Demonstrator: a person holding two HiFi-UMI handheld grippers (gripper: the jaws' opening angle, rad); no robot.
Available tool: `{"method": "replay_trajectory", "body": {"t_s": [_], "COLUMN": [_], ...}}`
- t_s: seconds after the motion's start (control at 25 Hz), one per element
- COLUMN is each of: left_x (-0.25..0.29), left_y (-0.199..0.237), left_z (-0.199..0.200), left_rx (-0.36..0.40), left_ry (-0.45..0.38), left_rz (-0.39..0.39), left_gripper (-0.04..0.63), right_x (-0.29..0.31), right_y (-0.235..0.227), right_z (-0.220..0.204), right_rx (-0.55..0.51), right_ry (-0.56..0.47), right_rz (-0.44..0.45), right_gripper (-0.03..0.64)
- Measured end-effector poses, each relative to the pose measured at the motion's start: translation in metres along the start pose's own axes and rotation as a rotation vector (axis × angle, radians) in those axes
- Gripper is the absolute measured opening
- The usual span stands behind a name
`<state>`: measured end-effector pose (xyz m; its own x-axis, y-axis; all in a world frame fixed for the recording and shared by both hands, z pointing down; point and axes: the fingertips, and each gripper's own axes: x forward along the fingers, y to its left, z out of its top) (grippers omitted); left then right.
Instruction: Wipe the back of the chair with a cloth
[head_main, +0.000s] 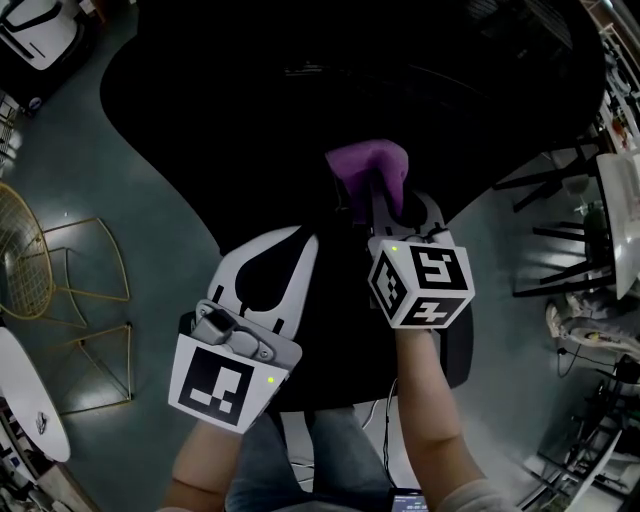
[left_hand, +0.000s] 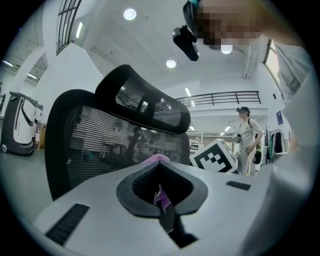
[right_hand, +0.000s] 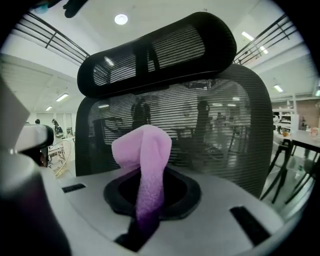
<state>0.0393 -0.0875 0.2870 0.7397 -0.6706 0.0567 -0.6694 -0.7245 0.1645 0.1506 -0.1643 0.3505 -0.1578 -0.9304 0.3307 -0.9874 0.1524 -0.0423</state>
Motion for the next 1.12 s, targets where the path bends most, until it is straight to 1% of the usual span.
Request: {"method": "replay_trajectory", "body": {"t_s": [0.48, 1.12], "left_x": [0.038, 0.076], "left_y": [-0.038, -0.082], "left_z": [-0.006, -0.012], "left_rx": [0.003, 0.002], "left_ry": [0.009, 0.022], "left_rz": [-0.047, -0.116], "left_gripper": [0.012, 0.012], "right_x": [-0.02, -0.05], "right_y": [-0.064, -0.136], "right_z": [-0.009, -0.021], "right_rx": [0.025, 0.056], "right_ry": [0.005, 0.016], "right_rz": [-0.064, -0.152], "right_gripper": [0.052, 0.052]}}
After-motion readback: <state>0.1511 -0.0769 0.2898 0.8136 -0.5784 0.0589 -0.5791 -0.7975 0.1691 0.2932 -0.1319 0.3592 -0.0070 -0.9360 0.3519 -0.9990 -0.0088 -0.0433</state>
